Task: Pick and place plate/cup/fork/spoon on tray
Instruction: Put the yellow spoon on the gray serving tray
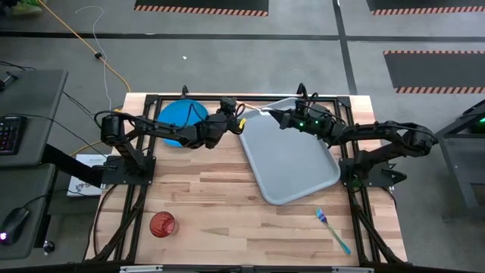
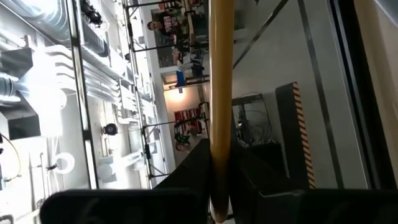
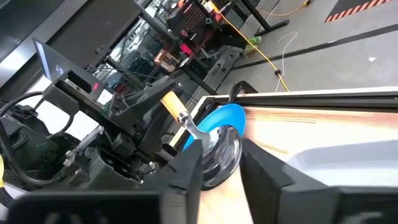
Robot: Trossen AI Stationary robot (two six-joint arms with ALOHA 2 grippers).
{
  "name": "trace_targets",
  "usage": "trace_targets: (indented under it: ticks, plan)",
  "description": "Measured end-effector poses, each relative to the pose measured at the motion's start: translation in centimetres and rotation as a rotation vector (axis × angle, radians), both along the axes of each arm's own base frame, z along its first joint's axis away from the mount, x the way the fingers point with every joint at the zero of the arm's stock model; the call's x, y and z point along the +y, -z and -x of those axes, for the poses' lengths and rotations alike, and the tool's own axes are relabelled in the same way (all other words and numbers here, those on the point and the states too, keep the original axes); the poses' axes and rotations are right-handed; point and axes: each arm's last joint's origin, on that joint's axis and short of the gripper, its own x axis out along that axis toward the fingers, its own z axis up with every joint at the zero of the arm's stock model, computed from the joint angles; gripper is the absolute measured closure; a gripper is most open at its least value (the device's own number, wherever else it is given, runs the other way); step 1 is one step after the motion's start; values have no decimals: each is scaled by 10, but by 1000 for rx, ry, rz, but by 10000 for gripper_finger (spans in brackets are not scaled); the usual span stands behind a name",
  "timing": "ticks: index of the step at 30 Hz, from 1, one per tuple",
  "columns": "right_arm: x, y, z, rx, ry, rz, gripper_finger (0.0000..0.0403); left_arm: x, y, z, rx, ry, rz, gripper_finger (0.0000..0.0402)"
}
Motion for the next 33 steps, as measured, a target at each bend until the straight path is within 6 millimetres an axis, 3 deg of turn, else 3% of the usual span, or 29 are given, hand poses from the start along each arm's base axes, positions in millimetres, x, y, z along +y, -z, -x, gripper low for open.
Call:
trace_targets:
  ticks: [6, 14, 22, 33]
  plan:
    - [0, 0, 0, 6, -1, 4, 376, 0, 0, 0, -16, 0, 8, 376]
    - [1, 0, 0, 35, -15, 71, 399, -2, 1, -2, -67, 61, 39, 279]
    - [-5, 1, 2, 70, 35, 115, 402, -5, 1, 0, -127, -28, 58, 208]
    - [-21, -5, 28, 265, 174, 160, 402, -30, 12, -3, -158, 7, 149, 188]
